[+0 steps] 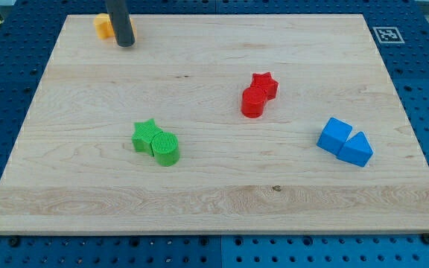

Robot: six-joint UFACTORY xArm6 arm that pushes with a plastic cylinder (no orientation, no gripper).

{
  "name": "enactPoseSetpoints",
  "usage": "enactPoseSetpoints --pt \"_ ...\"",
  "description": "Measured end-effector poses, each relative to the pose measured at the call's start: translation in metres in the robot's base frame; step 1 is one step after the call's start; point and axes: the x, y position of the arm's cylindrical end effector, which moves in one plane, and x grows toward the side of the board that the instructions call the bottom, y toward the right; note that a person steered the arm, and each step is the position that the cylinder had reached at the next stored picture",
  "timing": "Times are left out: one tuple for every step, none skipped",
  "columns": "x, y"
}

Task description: Push the yellow hexagon into the yellow heart

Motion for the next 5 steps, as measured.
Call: enactPoseSetpoints --pt "0.002 0.000" --pt "0.009 0.000" --pt "0.032 0.000" --pt "0.040 0.000" --pt "0.043 0.004"
